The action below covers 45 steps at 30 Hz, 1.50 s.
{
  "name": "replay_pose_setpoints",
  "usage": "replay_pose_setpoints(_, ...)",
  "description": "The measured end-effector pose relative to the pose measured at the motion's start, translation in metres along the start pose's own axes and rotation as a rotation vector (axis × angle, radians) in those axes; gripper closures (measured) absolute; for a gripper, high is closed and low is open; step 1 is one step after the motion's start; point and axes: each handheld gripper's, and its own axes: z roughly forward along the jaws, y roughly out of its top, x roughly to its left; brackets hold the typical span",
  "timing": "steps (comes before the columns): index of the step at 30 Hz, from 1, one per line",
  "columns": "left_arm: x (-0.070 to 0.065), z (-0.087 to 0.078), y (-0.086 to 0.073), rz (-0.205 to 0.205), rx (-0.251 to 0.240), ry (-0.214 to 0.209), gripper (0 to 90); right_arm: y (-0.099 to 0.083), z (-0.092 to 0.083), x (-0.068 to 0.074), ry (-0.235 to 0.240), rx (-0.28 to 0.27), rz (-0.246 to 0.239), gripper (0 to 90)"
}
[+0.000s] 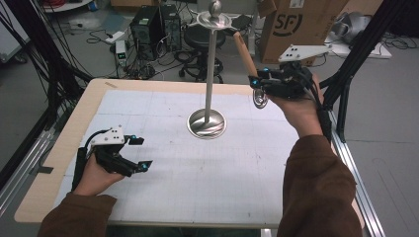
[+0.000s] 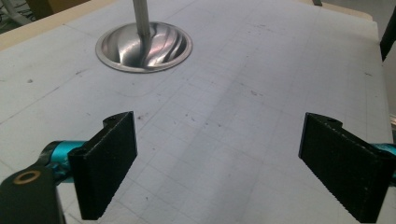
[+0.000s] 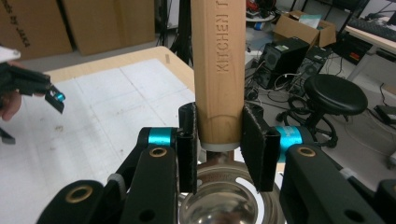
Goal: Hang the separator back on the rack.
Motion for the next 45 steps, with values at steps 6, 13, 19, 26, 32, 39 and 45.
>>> replay_pose_setpoints(6,0.000,0.000,0.000,0.000,0.002,0.002,12.0,0.001,0.001,-0.010,-0.014,-0.009,0.033,68.7)
replay_pose_setpoints(13,0.000,0.001,-0.001,0.001,0.007,0.001,12.0,0.006,0.001,-0.013,-0.030,-0.006,0.033,68.7)
replay_pose_setpoints(19,0.001,0.001,-0.001,0.002,0.008,0.002,12.0,0.009,0.007,-0.019,-0.028,-0.007,0.039,68.7)
replay_pose_setpoints(26,0.001,0.000,-0.001,0.000,0.007,0.002,12.0,0.011,0.014,-0.024,-0.024,-0.006,0.049,68.7)
replay_pose_setpoints(32,0.002,0.000,-0.002,-0.002,0.008,0.003,12.0,0.014,0.020,-0.022,-0.011,-0.009,0.043,68.7)
replay_pose_setpoints(39,0.002,0.000,-0.002,-0.003,0.008,0.001,12.0,0.016,0.023,-0.017,0.005,-0.013,0.031,68.7)
replay_pose_setpoints(45,0.001,0.000,-0.002,-0.009,0.002,0.001,12.0,0.016,0.026,-0.012,0.020,-0.021,0.025,68.7)
